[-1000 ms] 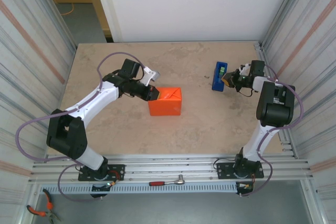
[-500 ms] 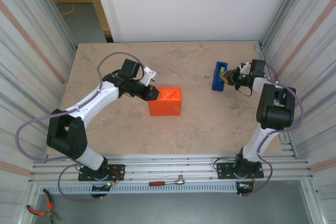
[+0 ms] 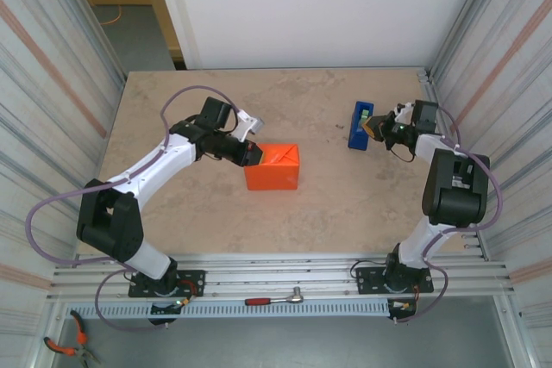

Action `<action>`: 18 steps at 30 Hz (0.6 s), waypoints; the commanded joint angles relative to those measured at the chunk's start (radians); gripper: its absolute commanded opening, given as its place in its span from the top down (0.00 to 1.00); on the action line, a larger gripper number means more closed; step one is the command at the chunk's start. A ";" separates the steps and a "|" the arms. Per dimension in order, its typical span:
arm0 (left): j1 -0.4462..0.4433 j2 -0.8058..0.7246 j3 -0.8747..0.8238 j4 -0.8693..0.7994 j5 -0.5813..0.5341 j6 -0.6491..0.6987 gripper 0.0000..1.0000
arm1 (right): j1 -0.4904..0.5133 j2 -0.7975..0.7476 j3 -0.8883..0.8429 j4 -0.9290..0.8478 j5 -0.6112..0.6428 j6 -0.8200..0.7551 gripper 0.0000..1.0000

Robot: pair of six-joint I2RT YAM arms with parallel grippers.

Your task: Wrap the gift box in paper

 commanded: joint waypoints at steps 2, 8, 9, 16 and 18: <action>-0.018 0.033 -0.035 -0.052 -0.018 0.003 1.00 | 0.015 -0.074 -0.049 0.004 -0.029 0.009 1.00; -0.020 0.035 -0.036 -0.056 -0.019 0.004 1.00 | 0.015 -0.093 -0.106 0.001 -0.021 -0.008 1.00; -0.020 0.035 -0.034 -0.056 -0.020 0.005 1.00 | 0.015 -0.093 -0.115 0.001 -0.020 -0.010 1.00; -0.020 0.036 -0.035 -0.056 -0.021 0.004 1.00 | 0.011 -0.102 -0.163 0.005 -0.015 -0.022 1.00; -0.020 0.036 -0.034 -0.056 -0.021 0.004 1.00 | 0.010 -0.105 -0.174 0.006 -0.012 -0.024 1.00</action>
